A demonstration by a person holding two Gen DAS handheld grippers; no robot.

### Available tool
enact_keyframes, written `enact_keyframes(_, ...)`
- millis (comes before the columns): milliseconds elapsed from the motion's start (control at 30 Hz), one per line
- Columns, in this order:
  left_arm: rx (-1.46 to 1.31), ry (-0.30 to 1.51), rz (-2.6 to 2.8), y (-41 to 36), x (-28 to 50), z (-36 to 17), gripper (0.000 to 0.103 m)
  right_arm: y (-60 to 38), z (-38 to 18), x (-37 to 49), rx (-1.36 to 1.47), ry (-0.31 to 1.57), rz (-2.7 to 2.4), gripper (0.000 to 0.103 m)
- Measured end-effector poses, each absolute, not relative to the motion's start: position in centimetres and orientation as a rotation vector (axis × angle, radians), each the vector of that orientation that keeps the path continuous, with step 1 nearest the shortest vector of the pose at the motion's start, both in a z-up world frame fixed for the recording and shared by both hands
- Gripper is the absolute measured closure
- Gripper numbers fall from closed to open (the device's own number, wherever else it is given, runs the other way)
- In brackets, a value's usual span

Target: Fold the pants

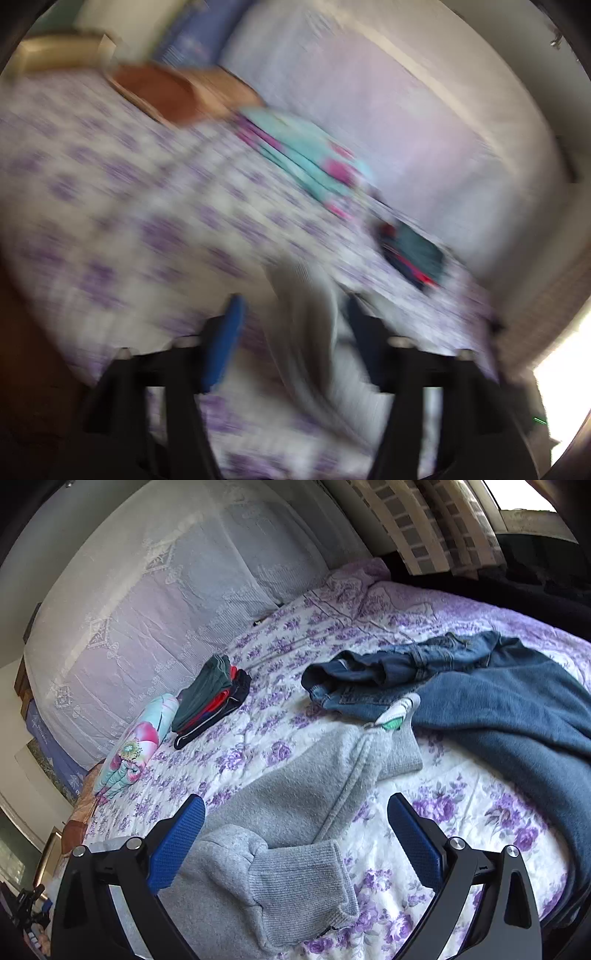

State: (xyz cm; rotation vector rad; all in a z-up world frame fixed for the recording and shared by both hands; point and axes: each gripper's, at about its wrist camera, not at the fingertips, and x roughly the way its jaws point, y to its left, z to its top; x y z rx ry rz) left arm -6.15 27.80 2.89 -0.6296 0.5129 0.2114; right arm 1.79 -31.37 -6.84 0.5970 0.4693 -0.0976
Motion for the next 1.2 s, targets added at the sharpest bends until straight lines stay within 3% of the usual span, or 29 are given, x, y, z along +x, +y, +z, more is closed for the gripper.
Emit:
enact_keyframes(133,-0.627,0.492,0.25,29.7,-6.6,4.1,0.035,-31.2,-7.1,2.3,0.619,0.483,-0.076,0.003)
enact_keyframes(267,-0.554,0.546,0.136,29.1,-2.0,5.1,0.033,-30.6,-6.7,2.6,0.596,0.485,-0.08,0.003)
enact_keyframes(467,-0.568,0.794,-0.136,27.9,8.3,2.8,0.033,-30.0,-6.2,2.5,0.575,0.492,-0.081,0.003)
enact_keyframes(533,-0.592,0.888,-0.272,27.2,11.5,1.9,0.03,-29.9,-6.1,2.6,0.57,0.499,-0.084,0.003)
enact_keyframes(600,-0.555,0.976,-0.399,25.8,14.5,1.1,0.02,-29.8,-6.0,2.8,0.57,0.502,-0.083,0.003)
enact_keyframes(767,-0.551,1.158,-0.485,22.9,18.8,-3.0,0.02,-28.6,-5.9,3.1,0.541,0.516,-0.071,0.003)
enact_keyframes(900,-0.481,1.243,-0.531,19.9,17.5,-5.8,0.02,-28.0,-6.0,3.4,0.515,0.524,-0.07,0.003)
enact_keyframes(1200,-0.338,1.09,-0.508,16.2,8.2,-5.1,0.02,-27.9,-6.7,3.9,0.532,0.534,-0.04,0.003)
